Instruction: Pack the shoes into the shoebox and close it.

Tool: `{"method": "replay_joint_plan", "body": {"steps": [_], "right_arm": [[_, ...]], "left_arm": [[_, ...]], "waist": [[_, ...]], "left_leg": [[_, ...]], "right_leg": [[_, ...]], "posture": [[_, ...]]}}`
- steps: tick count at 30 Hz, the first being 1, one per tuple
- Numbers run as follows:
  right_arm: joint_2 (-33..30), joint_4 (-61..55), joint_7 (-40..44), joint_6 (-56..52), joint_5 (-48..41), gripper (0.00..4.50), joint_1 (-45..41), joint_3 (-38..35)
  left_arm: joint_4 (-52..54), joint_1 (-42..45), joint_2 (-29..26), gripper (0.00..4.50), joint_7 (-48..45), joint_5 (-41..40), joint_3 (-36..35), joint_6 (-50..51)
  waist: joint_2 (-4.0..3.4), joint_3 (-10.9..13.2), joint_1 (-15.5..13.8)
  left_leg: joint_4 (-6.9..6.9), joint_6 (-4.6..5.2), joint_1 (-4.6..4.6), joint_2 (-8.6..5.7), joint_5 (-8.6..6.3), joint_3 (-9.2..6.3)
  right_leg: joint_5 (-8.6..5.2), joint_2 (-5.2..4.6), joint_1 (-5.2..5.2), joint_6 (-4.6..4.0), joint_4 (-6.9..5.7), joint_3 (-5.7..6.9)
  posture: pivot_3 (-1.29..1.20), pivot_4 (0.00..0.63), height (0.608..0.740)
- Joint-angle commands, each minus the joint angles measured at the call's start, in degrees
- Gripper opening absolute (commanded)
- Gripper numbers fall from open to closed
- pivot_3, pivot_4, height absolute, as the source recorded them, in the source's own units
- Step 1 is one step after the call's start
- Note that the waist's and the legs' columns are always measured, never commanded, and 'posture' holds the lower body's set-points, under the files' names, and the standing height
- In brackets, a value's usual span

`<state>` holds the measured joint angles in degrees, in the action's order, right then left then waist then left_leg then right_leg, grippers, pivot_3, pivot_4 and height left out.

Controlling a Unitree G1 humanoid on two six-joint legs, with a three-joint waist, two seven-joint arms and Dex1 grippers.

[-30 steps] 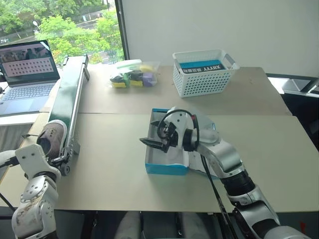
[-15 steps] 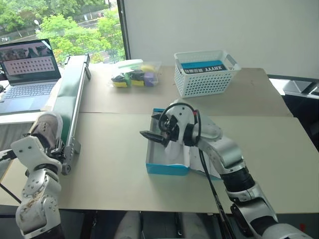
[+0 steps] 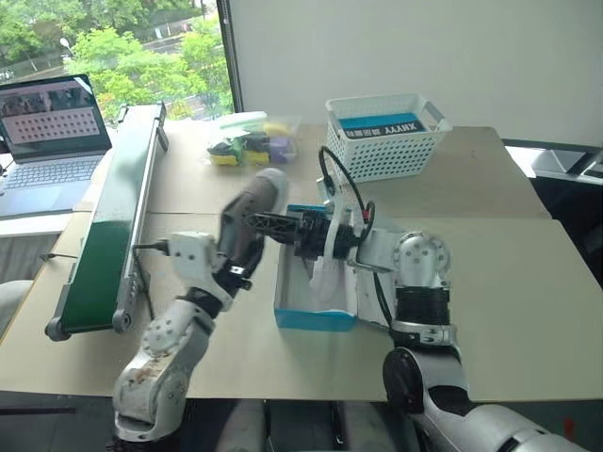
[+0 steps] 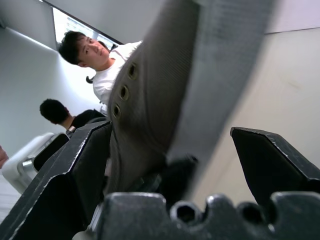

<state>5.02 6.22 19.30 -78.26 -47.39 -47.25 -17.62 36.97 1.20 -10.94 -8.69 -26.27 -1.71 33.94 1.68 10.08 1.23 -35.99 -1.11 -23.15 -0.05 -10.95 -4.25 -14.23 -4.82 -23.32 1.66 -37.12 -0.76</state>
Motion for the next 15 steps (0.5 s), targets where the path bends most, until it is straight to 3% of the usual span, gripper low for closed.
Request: {"method": "replay_joint_plan", "body": {"steps": [1, 8, 11, 15], "right_arm": [[2.52, -1.27, -2.63, 0.06, -2.49, 4.50, -1.96, -1.35], [3.14, -0.81, -6.20, 3.26, -4.40, 4.50, -1.80, -3.16], [2.79, -1.14, -7.13, 3.91, -4.80, 3.79, -1.39, -2.72], [2.46, -1.47, -7.84, 4.25, -5.51, 2.50, -0.96, -2.01]], "left_arm": [[3.79, 0.56, 0.13, 2.58, -0.99, -1.17, 2.10, -0.02], [3.09, 1.30, -0.03, 2.58, -0.54, -1.55, 1.65, 0.50], [2.53, 1.63, -0.20, 2.58, -0.08, -1.18, 0.55, 0.32], [1.44, 2.16, -0.84, 2.58, 0.71, 0.28, -0.50, 0.20]], "waist": [[-0.03, 0.02, 0.00], [-0.03, 0.02, 0.42], [-0.03, 0.02, 0.56], [-0.03, 0.02, 0.88]], "left_leg": [[0.00, 0.00, 0.00, 0.00, 0.00, 0.00], [0.00, 0.00, -0.02, 0.00, 0.00, 0.00], [0.00, 0.00, -0.02, 0.00, 0.00, 0.00], [0.00, 0.00, -0.03, 0.00, 0.00, 0.00]], "right_leg": [[0.00, 0.00, -0.01, 0.00, 0.00, -0.01], [0.00, 0.00, -0.01, 0.01, 0.01, -0.01], [0.00, 0.00, -0.01, 0.01, 0.01, -0.01], [-0.01, 0.00, -0.01, 0.01, 0.02, -0.01]], "posture": [[0.00, 0.150, 0.739], [0.00, 0.150, 0.739], [0.00, 0.150, 0.739], [0.00, 0.150, 0.739]]}}
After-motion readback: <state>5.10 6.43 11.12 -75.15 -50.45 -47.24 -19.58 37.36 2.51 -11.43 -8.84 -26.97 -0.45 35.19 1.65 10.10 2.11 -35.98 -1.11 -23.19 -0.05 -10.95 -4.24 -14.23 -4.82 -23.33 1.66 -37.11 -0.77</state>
